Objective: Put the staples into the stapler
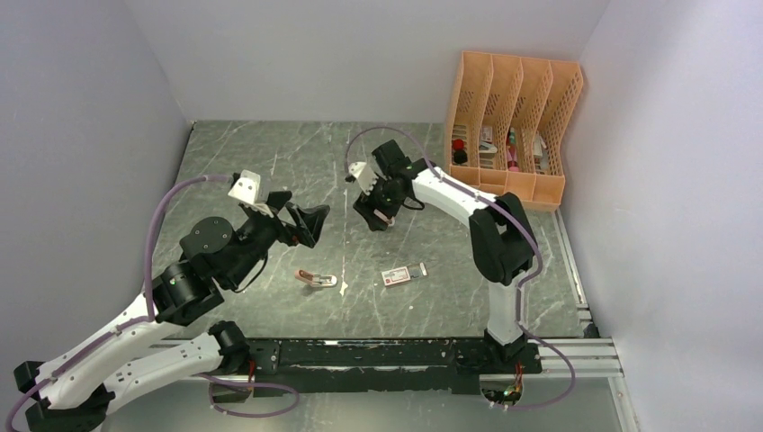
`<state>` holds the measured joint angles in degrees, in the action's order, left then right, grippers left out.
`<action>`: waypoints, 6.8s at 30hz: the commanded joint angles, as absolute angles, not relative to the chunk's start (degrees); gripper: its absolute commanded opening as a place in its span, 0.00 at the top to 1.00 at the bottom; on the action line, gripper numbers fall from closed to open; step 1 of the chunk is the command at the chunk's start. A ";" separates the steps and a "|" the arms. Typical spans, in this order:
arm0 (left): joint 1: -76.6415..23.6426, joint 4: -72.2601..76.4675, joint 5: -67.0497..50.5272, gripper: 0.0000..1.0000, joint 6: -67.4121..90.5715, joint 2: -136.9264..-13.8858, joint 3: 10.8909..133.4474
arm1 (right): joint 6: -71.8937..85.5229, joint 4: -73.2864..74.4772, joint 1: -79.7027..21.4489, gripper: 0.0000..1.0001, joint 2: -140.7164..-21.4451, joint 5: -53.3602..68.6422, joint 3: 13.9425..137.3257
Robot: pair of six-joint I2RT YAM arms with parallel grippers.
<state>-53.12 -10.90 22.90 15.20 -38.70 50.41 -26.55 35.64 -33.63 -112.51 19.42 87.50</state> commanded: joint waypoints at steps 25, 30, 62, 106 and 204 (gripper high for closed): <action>-53.17 -12.07 21.75 0.01 14.68 -39.82 53.08 | -31.12 40.20 -36.93 0.49 -118.72 5.82 89.58; -53.17 -12.39 22.02 0.01 14.60 -39.70 53.44 | -30.72 40.88 -37.64 0.66 -118.86 6.87 90.21; -53.17 -18.92 18.81 0.01 11.11 -37.21 55.30 | -19.01 23.16 -39.16 0.40 -100.26 25.20 74.94; -35.57 -15.14 -32.50 0.27 -53.63 -89.83 57.36 | 16.51 3.54 -21.53 0.37 -56.87 15.41 32.69; -36.88 20.05 -18.44 0.93 -20.14 -48.16 28.92 | 23.80 7.81 -39.97 0.38 -81.07 18.78 64.59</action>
<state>-37.12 16.67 -19.86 -20.93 -49.06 29.12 26.33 5.43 -39.33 -80.95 20.10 63.44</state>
